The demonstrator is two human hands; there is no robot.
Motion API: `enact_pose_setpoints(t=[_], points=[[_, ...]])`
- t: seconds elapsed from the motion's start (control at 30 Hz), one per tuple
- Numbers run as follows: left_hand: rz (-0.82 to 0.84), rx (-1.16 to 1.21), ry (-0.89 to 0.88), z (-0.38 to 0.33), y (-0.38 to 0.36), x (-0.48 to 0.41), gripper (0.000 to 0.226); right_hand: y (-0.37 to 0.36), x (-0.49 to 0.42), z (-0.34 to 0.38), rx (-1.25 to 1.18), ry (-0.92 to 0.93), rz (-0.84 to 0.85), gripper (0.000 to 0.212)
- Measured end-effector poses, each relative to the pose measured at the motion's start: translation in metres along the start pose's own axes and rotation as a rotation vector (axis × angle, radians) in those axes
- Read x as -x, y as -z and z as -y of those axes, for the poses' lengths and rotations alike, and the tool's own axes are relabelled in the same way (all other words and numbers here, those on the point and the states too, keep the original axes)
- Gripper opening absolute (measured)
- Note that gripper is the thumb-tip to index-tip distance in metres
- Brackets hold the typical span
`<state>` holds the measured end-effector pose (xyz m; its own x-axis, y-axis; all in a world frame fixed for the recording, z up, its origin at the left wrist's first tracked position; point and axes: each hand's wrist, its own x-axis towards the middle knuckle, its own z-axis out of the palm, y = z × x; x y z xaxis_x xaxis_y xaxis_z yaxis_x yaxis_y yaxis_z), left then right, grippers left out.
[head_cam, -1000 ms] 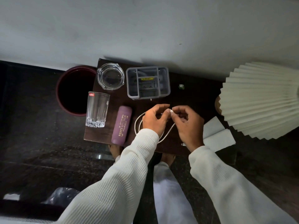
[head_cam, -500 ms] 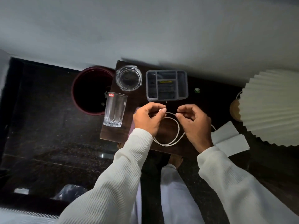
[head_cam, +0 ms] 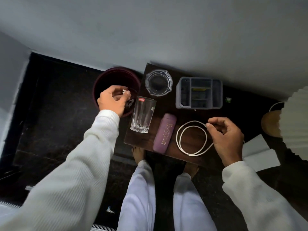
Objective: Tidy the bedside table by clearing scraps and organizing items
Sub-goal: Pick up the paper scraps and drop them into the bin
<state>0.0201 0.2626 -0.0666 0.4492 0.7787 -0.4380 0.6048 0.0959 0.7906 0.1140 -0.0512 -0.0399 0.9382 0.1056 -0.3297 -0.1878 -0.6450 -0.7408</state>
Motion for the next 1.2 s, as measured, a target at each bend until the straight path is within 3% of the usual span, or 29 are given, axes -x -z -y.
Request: enact_pose_setpoints(t=[0.17, 0.4, 0.57, 0.83, 1.03, 1.2], points=[[-0.043, -0.217, 0.067, 0.009, 0.015, -0.035, 0.019, -0.008, 0.005, 0.003, 0.034, -0.027, -0.003, 0.011], [-0.045, -0.272, 0.053, 0.011, 0.023, -0.053, 0.029, -0.013, 0.003, 0.001, 0.040, -0.064, -0.038, 0.013], [-0.018, 0.016, 0.026, -0.004, 0.011, -0.041, 0.010, -0.002, -0.024, -0.008, 0.054, -0.096, -0.104, 0.018], [0.133, 0.328, -0.013, -0.040, -0.057, 0.043, 0.014, 0.008, -0.092, -0.031, 0.244, -0.076, -0.113, 0.032], [0.293, 0.333, 0.056, -0.041, -0.121, 0.108, 0.017, 0.013, -0.120, -0.040, 0.400, 0.091, -0.071, 0.042], [0.350, 0.289, 0.088, -0.037, -0.148, 0.134, 0.018, 0.015, -0.133, -0.051, 0.471, 0.147, 0.049, 0.031]])
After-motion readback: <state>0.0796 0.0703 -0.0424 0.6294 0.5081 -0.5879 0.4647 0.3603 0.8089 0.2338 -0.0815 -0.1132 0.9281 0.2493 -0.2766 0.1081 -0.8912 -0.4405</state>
